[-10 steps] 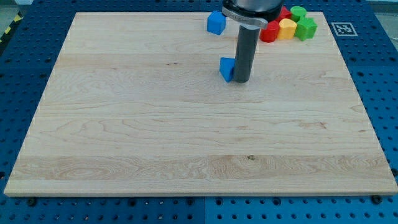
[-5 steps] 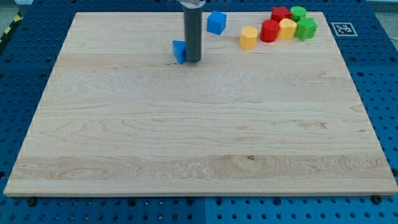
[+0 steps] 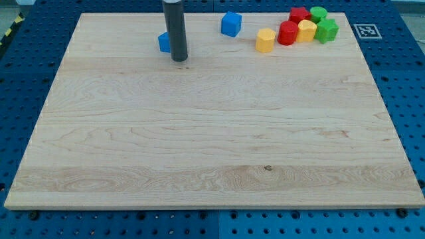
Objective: Move the blue triangle towards the top left
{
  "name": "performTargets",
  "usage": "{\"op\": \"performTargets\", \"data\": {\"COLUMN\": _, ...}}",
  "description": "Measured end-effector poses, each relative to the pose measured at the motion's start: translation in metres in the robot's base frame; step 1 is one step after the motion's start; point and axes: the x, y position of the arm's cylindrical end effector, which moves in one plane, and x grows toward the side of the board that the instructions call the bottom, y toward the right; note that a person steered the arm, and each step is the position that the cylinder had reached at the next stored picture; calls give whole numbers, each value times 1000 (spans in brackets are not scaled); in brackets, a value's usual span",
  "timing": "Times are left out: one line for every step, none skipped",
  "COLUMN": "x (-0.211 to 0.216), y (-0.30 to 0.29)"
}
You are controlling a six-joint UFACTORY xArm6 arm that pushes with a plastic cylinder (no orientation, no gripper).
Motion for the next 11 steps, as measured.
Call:
{"op": "performTargets", "data": {"x": -17, "y": -1}}
{"op": "performTargets", "data": {"x": -38, "y": -8}}
{"op": "performTargets", "data": {"x": -51, "y": -25}}
{"op": "performTargets", "data": {"x": -47, "y": -39}}
{"op": "performTargets", "data": {"x": -44, "y": -54}}
{"op": "performTargets", "data": {"x": -45, "y": -79}}
{"op": "performTargets", "data": {"x": -51, "y": -96}}
{"op": "performTargets", "data": {"x": -70, "y": -100}}
{"op": "performTargets", "data": {"x": -97, "y": -100}}
{"op": "performTargets", "data": {"x": -103, "y": -99}}
{"op": "performTargets", "data": {"x": -88, "y": -69}}
